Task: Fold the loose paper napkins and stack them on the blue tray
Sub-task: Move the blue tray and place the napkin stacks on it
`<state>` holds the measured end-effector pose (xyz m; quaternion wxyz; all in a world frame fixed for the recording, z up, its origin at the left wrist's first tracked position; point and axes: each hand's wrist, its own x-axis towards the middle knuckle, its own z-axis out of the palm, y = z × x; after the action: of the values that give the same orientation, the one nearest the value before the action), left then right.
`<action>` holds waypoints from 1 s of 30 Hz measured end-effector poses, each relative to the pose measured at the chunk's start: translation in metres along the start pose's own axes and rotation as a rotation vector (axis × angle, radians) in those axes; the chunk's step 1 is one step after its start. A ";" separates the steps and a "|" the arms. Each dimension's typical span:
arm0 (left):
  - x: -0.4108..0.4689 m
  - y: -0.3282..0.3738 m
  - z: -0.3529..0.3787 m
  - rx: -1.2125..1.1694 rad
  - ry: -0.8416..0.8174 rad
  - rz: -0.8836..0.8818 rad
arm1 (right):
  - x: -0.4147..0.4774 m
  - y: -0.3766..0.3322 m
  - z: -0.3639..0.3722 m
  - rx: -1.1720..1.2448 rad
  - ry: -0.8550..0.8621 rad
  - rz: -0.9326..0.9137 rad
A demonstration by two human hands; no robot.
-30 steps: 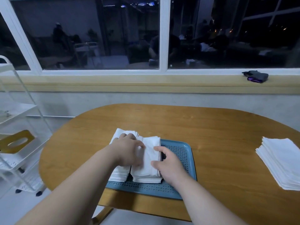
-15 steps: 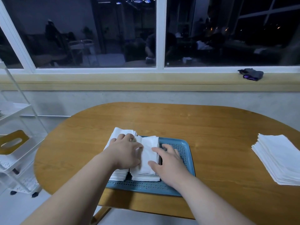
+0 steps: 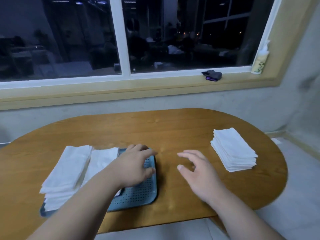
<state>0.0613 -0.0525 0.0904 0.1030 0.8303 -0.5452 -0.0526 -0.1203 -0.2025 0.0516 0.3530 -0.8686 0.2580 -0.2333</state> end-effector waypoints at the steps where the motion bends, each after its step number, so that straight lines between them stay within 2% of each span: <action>1: 0.011 0.016 0.006 -0.018 -0.016 0.030 | -0.003 0.012 -0.016 -0.015 0.028 0.016; 5: 0.055 0.081 0.027 -0.064 -0.100 0.111 | -0.010 0.060 -0.081 -0.051 0.134 0.098; 9: 0.099 0.129 0.045 -0.185 -0.153 0.095 | 0.002 0.100 -0.135 -0.126 0.186 0.151; 14: 0.157 0.162 0.066 -0.264 -0.189 0.060 | 0.039 0.141 -0.169 -0.145 0.058 0.203; 21: 0.206 0.176 0.084 -0.246 -0.307 0.004 | 0.089 0.189 -0.171 -0.050 -0.274 0.252; 25: 0.205 0.170 0.093 -0.297 -0.279 -0.013 | 0.087 0.193 -0.159 -0.022 -0.279 0.249; 30: 0.164 0.163 0.096 -0.315 -0.233 0.030 | 0.042 0.173 -0.141 0.022 -0.241 0.225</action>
<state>-0.0384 -0.2765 0.0384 0.1685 0.7842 -0.5506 -0.2312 -0.2201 -0.4049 0.0245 0.4149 -0.8518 0.3070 -0.0894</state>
